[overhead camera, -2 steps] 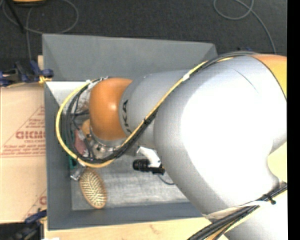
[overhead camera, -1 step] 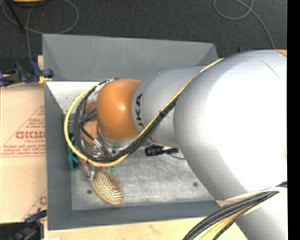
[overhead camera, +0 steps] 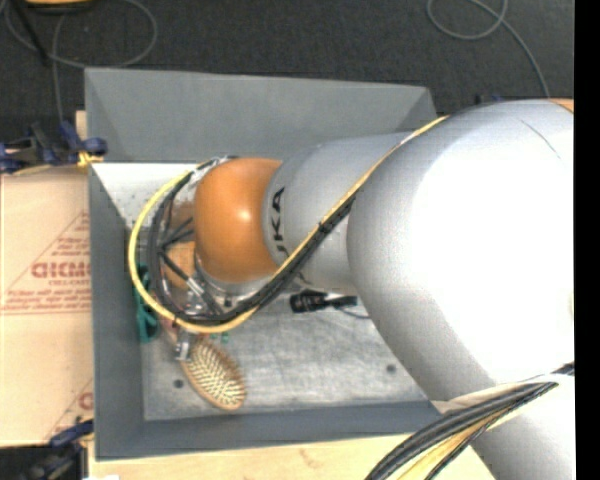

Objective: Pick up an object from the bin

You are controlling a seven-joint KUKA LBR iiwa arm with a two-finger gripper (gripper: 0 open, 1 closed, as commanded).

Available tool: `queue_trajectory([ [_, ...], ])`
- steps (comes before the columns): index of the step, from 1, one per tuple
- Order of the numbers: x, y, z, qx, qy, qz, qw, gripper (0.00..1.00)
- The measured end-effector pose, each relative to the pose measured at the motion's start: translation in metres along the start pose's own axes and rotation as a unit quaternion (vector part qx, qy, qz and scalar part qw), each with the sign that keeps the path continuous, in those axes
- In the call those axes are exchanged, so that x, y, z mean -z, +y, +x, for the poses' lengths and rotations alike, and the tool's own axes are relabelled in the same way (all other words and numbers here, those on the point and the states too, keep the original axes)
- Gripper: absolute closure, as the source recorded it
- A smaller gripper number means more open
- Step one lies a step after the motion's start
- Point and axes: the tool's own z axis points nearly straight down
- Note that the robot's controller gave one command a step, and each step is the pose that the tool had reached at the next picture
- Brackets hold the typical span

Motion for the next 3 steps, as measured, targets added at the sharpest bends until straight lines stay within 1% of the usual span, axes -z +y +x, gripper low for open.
queue_trajectory([
  [1, 0.004, -0.001, 0.001, 0.000, 0.0006, 0.000, 1.0000, 1.00],
  [2, 0.024, -0.001, 0.002, 0.000, 0.0037, 0.001, 1.0000, 1.00],
  [3, 0.044, 0.000, 0.001, 0.000, 0.0027, 0.000, 1.0000, 1.00],
])
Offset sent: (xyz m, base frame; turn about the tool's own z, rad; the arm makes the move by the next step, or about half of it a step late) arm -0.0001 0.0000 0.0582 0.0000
